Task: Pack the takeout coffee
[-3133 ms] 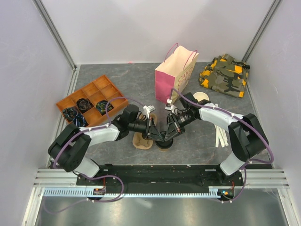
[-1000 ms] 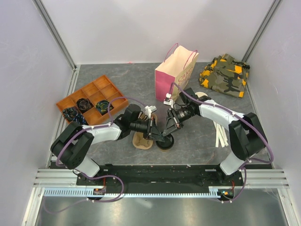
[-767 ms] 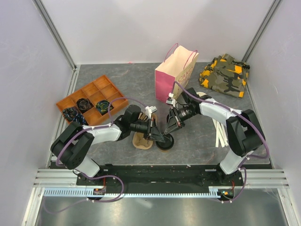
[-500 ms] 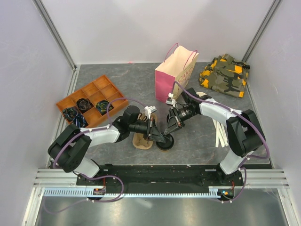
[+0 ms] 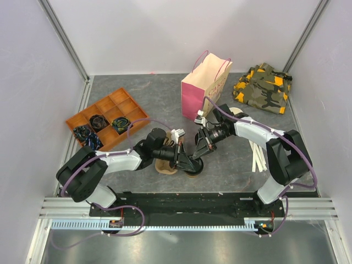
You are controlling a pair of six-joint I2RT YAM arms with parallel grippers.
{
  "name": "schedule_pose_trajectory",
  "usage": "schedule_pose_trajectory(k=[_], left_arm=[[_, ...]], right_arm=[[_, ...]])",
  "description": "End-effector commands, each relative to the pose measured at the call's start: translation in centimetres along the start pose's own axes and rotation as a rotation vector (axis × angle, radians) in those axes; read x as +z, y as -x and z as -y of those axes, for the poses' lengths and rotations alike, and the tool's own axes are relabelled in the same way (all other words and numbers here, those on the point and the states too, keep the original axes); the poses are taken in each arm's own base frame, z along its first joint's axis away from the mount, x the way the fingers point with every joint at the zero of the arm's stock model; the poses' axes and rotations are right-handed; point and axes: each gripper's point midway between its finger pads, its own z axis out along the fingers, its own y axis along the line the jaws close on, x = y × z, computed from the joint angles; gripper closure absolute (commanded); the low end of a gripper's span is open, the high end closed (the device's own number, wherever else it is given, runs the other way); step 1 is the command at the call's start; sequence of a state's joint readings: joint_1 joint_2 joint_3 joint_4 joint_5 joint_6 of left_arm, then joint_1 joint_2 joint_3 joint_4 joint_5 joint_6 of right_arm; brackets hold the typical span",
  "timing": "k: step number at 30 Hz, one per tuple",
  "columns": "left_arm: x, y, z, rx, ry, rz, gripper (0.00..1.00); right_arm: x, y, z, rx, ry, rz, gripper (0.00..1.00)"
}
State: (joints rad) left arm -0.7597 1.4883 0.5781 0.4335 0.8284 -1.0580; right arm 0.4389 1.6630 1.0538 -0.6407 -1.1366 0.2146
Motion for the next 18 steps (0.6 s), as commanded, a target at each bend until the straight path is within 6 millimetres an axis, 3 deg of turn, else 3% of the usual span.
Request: schedule_pose_trajectory(k=[1, 5, 18], left_arm=[[0.3, 0.0, -1.3, -0.039, 0.031, 0.022, 0.98], [0.7, 0.1, -2.1, -0.050, 0.049, 0.014, 0.98], [0.5, -1.3, -6.1, -0.128, 0.161, -0.003, 0.98]], right_arm=[[0.2, -0.8, -0.7, -0.026, 0.030, -0.004, 0.91], [0.9, -1.1, 1.3, 0.009, 0.007, -0.020, 0.91], [1.1, -1.0, 4.2, 0.117, -0.004, -0.031, 0.93]])
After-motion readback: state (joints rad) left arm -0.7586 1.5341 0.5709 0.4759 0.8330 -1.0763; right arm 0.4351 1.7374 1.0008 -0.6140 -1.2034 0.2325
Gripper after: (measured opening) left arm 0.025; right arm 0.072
